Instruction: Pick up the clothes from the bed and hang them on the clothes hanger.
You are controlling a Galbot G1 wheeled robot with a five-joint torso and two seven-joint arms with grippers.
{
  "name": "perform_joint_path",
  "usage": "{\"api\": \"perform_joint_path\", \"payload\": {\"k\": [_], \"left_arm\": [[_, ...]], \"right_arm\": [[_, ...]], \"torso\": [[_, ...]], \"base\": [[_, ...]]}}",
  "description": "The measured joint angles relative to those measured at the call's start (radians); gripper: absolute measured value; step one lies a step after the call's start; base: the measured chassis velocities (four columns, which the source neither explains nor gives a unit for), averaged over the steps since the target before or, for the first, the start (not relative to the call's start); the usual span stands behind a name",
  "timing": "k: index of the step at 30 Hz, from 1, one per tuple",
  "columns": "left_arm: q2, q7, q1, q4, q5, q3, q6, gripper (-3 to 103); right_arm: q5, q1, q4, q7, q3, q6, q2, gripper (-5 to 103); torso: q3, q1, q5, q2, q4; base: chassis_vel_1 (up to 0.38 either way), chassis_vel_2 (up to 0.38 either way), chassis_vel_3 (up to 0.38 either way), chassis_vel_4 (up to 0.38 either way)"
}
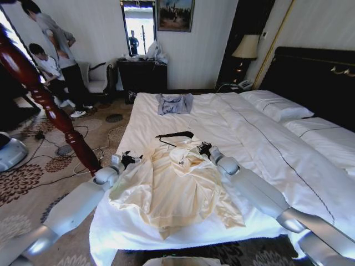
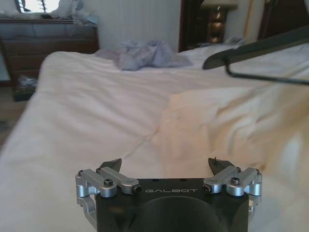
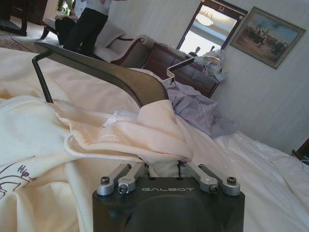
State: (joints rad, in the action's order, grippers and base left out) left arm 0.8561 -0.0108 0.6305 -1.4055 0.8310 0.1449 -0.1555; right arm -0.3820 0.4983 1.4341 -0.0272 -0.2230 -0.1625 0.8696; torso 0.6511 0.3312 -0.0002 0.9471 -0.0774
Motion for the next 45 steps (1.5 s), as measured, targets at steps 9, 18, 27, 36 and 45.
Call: {"api": "perform_joint_path", "payload": {"k": [9, 18, 27, 36, 45], "left_arm": [[0.07, -0.066, -0.116, 0.149, -0.002, 0.079, 0.057, 100], [0.179, -0.117, -0.237, 0.326, -0.003, 0.137, 0.099, 97], [0.233, -0.151, -0.288, 0.454, -0.031, 0.172, 0.119, 96], [0.267, -0.19, -0.315, 0.523, -0.027, 0.186, 0.145, 77], [0.286, -0.208, -0.32, 0.558, -0.024, 0.202, 0.171, 44]], "right_arm": [[-0.007, 0.001, 0.031, -0.002, 0.008, 0.002, -0.004, 22], [-0.008, 0.004, 0.055, -0.001, 0.015, 0.013, -0.013, 22], [-0.013, 0.001, 0.065, -0.001, 0.011, 0.015, -0.018, 22], [-0.015, -0.003, 0.063, -0.003, 0.003, 0.015, -0.01, 22], [-0.018, -0.002, 0.066, -0.011, 0.006, 0.012, -0.01, 22]], "torso": [[0.0, 0.0, 0.0001, 0.0, 0.0003], [0.0, 0.0, 0.0003, 0.0, -0.0002], [0.0, 0.0, 0.0002, 0.0, 0.0001], [0.0, 0.0, 0.0002, 0.0, 0.0001], [0.0, 0.0, 0.0001, 0.0, 0.0002]], "base": [[0.0, 0.0, 0.0, 0.0], [0.0, 0.0, 0.0, 0.0], [0.0, 0.0, 0.0, 0.0], [0.0, 0.0, 0.0, 0.0], [0.0, 0.0, 0.0, 0.0]]}}
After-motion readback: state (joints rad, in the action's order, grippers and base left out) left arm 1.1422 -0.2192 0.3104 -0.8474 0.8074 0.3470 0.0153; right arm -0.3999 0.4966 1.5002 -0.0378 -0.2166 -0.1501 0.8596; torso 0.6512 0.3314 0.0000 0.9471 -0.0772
